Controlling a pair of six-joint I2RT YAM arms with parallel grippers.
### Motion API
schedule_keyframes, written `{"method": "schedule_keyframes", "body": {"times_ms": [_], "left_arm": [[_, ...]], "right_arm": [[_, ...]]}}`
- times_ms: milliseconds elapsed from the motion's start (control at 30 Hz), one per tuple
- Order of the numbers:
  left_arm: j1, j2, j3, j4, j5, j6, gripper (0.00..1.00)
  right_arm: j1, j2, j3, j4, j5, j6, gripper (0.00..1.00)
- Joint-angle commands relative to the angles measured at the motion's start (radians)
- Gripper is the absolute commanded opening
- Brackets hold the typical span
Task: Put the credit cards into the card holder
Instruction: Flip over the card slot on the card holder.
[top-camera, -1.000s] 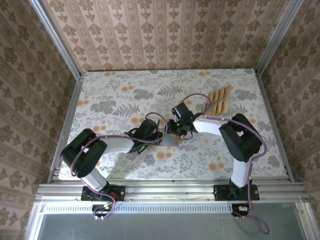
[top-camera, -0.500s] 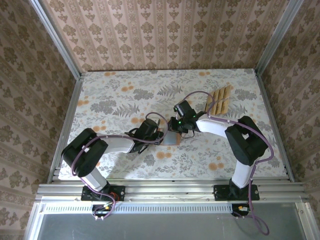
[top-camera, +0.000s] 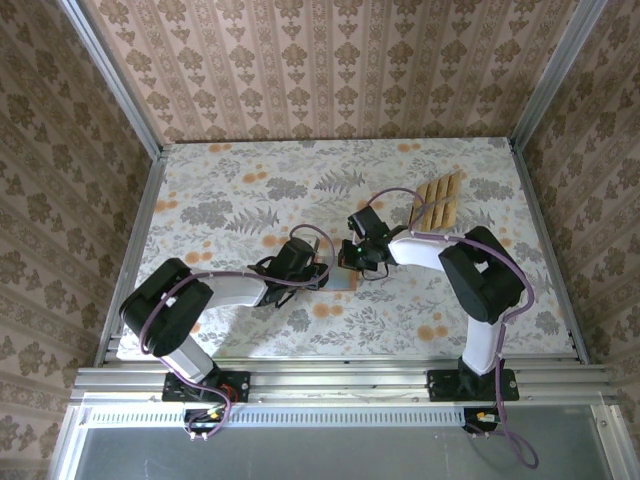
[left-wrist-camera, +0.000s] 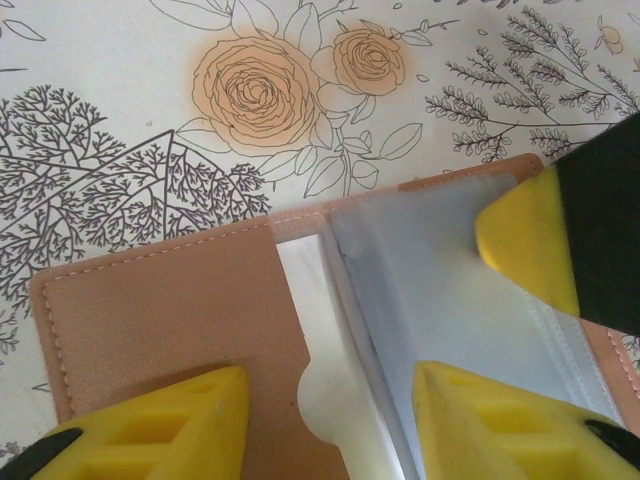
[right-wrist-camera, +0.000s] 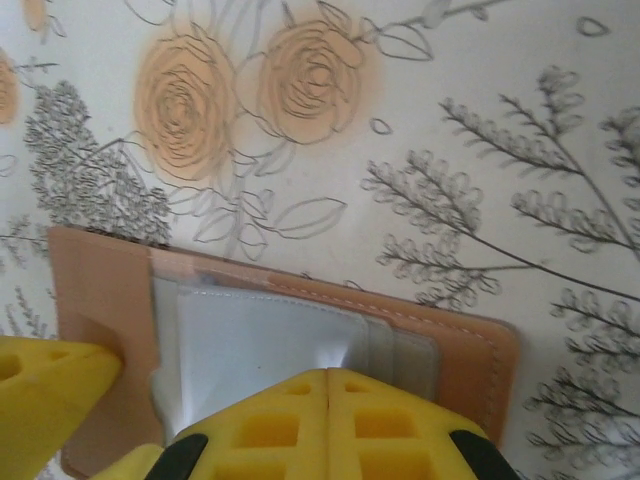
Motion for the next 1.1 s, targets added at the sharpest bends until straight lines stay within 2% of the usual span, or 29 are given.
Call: {"method": "schedule_keyframes", "body": {"times_ms": [0, 433, 667, 767, 1067], "left_arm": [[-0.004, -0.018, -0.022, 0.013, 0.013, -0.009, 0.49], [-0.005, -0.009, -0.02, 0.008, 0.009, -0.004, 0.51], [-0.007, 0.021, -0.022, -0.025, -0.026, -0.003, 0.4], [-0.01, 0.035, -0.007, -0.068, -0.041, 0.002, 0.34], [-0.013, 0.073, -0.001, -0.084, -0.047, -0.003, 0.33]], "right_arm": [[0.011, 0.033, 0.007, 0.001, -0.028, 0.01, 0.0], [0.032, 0.061, 0.008, 0.042, -0.062, 0.046, 0.0], [0.03, 0.05, 0.016, 0.032, -0.064, 0.045, 0.02], [0.029, 0.042, 0.028, 0.02, -0.063, 0.042, 0.05], [0.002, -0.032, 0.046, -0.002, -0.072, 0.039, 0.22]]}}
